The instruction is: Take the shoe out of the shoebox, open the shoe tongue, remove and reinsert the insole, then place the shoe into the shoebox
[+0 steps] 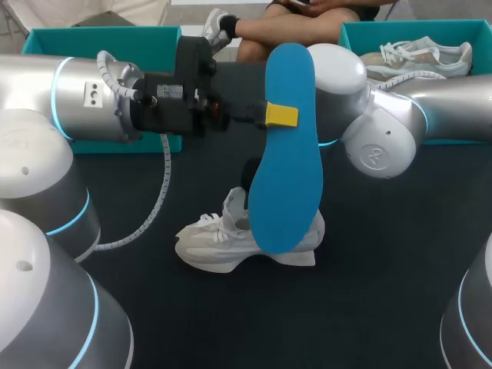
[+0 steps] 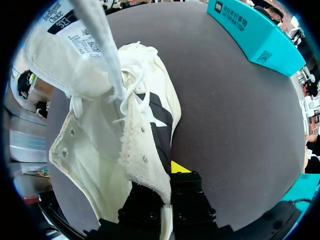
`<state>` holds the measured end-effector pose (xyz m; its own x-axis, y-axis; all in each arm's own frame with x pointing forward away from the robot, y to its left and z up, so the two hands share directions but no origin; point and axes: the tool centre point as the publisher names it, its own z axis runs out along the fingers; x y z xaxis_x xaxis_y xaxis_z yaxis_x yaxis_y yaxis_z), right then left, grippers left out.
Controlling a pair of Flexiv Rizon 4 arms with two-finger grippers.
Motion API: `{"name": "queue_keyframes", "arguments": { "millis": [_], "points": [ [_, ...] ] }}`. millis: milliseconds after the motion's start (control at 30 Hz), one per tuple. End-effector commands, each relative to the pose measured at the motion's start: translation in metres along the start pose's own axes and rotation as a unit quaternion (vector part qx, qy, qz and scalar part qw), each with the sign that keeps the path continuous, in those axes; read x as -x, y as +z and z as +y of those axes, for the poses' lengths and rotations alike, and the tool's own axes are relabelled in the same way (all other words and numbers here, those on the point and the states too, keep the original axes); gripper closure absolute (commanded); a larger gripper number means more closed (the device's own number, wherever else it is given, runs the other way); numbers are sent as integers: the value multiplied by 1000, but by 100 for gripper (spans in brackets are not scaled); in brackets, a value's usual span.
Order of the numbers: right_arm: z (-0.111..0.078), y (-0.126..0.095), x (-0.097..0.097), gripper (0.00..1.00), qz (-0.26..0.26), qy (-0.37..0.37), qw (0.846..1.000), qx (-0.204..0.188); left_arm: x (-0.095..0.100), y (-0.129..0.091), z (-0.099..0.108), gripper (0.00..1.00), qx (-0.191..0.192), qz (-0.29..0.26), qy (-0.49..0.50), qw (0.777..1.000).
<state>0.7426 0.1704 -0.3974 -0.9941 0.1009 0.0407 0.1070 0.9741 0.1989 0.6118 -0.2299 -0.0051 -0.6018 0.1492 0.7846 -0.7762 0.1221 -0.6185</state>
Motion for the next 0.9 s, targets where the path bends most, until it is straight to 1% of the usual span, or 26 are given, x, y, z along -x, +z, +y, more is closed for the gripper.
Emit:
{"name": "queue_keyframes", "arguments": {
  "millis": [33, 100, 167, 233, 300, 400, 433, 467, 533, 633, 667, 700, 900],
  "points": [
    [2, -6, -5, 100, 25, 24, 999, -11, 0, 0, 1, 100, 0, 0, 0, 1000],
    [0, -12, -7, 100, 36, 62, 997, -21, 0, 0, 1, 100, 0, 0, 0, 1000],
    [-4, -20, -9, 100, 31, 127, 991, -24, 0, 0, 1, 100, 0, 0, 0, 1000],
    [-7, -27, -11, 100, 27, 202, 979, 6, 0, 0, 1, 100, 0, 0, 0, 1000],
    [-9, -29, -12, 100, 22, 247, 969, 19, 0, 0, 1, 100, 0, 0, 0, 1000],
    [-11, -32, -12, 100, 11, 324, 945, 48, 0, 0, 1, 100, 0, 0, 0, 1000],
    [-11, -32, -12, 100, 13, 336, 940, 58, 0, 0, 1, 100, 0, 0, 0, 1000],
    [-13, -32, -12, 100, 10, 364, 928, 80, 0, 0, 1, 100, 0, 0, 0, 1000],
    [-18, -32, -12, 100, 18, 402, 910, 99, 0, 0, 1, 100, 0, 0, 0, 1000],
    [-20, -37, -11, 100, 11, 452, 886, 109, 0, 0, 1, 100, 0, 0, 0, 1000],
    [-20, -38, -10, 100, 13, 458, 881, 118, 0, 0, 1, 100, 0, 0, 0, 1000],
    [-20, -39, -9, 100, 9, 457, 880, 131, 0, 0, 1, 100, 0, 0, 0, 1000],
    [-20, -39, -9, 100, 9, 457, 880, 131, 0, 0, 1, 100, 0, 0, 0, 1000]
  ]
}}
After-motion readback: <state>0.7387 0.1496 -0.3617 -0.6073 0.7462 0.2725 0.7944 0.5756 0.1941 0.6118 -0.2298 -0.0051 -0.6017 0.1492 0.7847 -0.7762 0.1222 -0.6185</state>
